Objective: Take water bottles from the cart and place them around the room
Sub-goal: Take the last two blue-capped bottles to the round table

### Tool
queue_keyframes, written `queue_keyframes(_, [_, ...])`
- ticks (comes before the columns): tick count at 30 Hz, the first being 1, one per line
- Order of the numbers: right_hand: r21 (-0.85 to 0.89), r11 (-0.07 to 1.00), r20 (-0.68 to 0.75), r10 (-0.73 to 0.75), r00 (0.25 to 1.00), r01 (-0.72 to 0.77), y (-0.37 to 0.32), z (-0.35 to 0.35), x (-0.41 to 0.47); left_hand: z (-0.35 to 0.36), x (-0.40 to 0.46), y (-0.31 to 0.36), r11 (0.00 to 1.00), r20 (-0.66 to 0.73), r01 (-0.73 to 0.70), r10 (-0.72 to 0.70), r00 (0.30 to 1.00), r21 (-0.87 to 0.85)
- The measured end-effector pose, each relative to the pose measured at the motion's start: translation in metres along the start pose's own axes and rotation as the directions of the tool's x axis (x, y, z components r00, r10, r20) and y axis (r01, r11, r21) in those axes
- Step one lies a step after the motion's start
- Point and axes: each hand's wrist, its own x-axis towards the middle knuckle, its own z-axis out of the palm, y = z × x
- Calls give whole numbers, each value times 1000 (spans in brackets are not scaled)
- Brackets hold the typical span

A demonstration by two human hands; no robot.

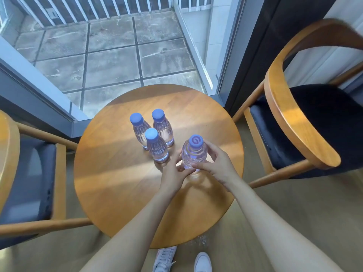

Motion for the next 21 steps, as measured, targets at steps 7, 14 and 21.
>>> queue_keyframes(7, [-2,1000,-19,17,1000,-17,5,-11,-23,13,-13,-2,998,54,11,-14,998,58])
queue_keyframes(14, [32,999,-12,39,999,-39,10,-18,-53,27,-37,-9,997,62,9,-14,998,79])
queue_keyframes(21, [21,999,16,34,999,-34,15,-20,-70,33,-54,-16,998,43,25,-27,999,56])
